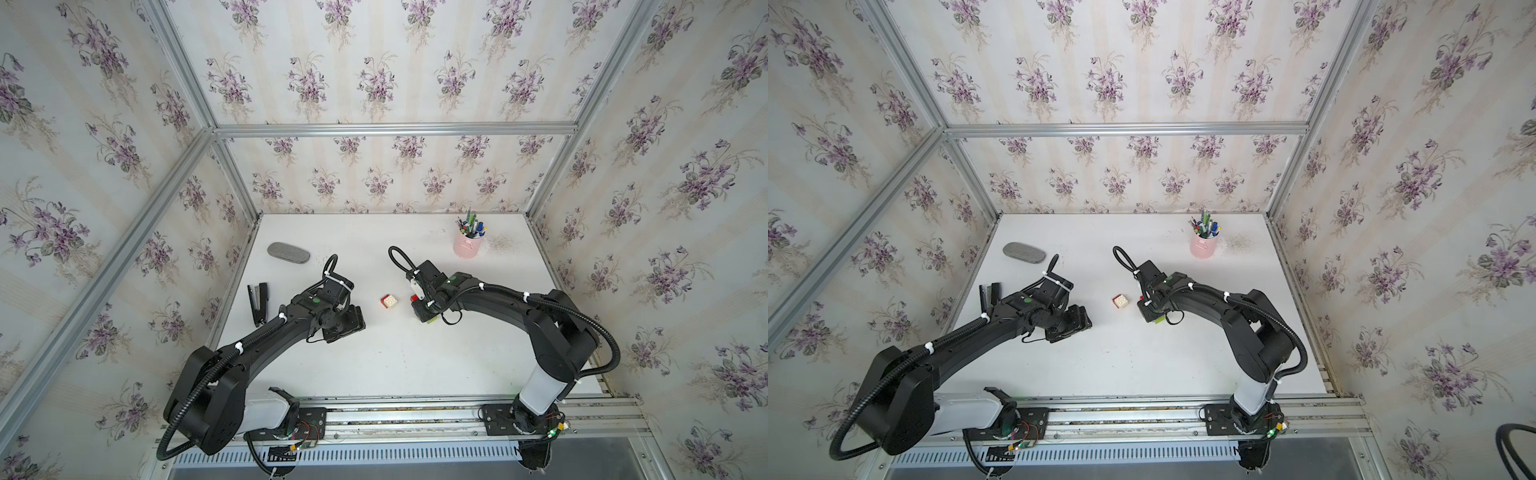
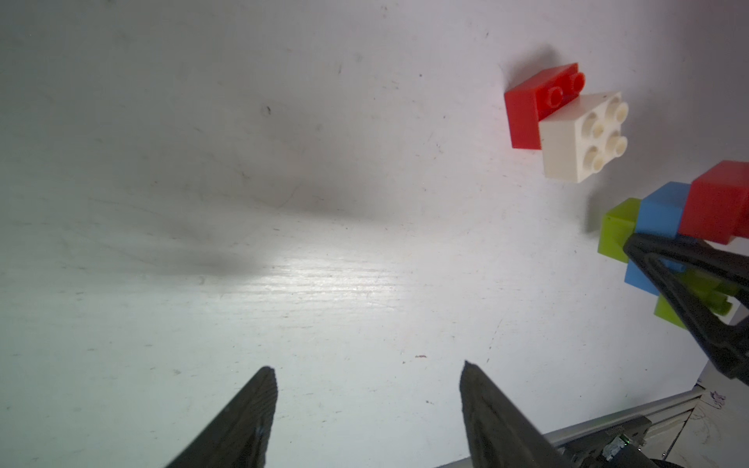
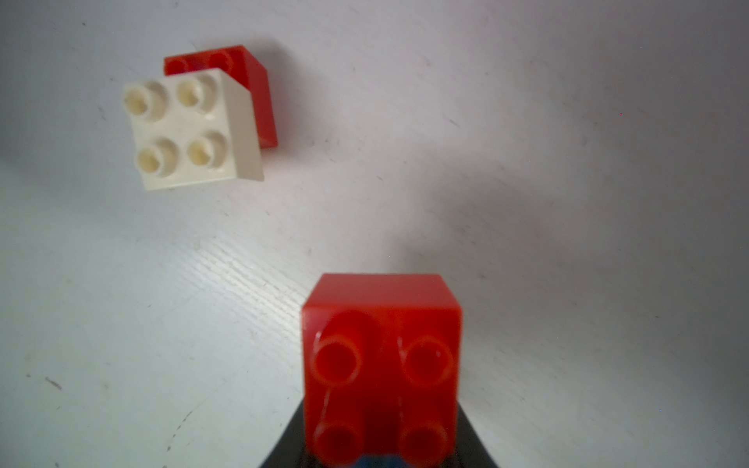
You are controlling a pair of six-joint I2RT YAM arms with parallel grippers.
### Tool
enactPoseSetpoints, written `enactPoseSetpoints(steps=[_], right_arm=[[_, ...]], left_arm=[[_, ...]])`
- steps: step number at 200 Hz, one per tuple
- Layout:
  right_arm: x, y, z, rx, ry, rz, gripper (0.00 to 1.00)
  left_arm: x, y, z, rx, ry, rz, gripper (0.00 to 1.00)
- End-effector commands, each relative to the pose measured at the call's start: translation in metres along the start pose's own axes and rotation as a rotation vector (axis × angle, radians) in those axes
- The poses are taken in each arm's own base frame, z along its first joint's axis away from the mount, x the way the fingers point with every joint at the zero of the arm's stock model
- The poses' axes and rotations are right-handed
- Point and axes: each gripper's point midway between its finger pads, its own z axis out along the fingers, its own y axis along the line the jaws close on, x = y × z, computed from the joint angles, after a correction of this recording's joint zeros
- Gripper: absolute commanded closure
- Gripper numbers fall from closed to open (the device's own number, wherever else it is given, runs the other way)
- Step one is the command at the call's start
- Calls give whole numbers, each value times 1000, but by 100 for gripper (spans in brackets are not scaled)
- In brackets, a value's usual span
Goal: Assemble the letter y with lego
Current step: Place the lego brick at the center of the board.
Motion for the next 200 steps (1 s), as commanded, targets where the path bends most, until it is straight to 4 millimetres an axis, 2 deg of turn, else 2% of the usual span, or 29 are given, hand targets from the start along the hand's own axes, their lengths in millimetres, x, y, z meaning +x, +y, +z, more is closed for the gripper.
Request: enactPoseSetpoints(steps=[1, 82, 108, 143, 170, 200], right_arm=[[-1, -8, 3, 50, -2, 21, 67], [1, -12, 5, 86, 13, 21, 53], [-13, -11, -10, 82, -36, 25, 50], [-43, -12, -45, 99, -126, 24, 45], [-64, 9, -59, 33, -178, -13, 39], [-82, 47, -49, -102, -193, -42, 33]], left_arm=[[-1, 1, 0, -6, -8, 10, 27], [-1, 2, 3, -11, -2, 22, 27], [-2, 1, 2, -8, -6, 26, 27], [-4, 1, 2, -9, -15, 28, 27], [-4, 2, 0, -12, -25, 21, 27], [-2, 7, -2, -15, -38, 7, 27]])
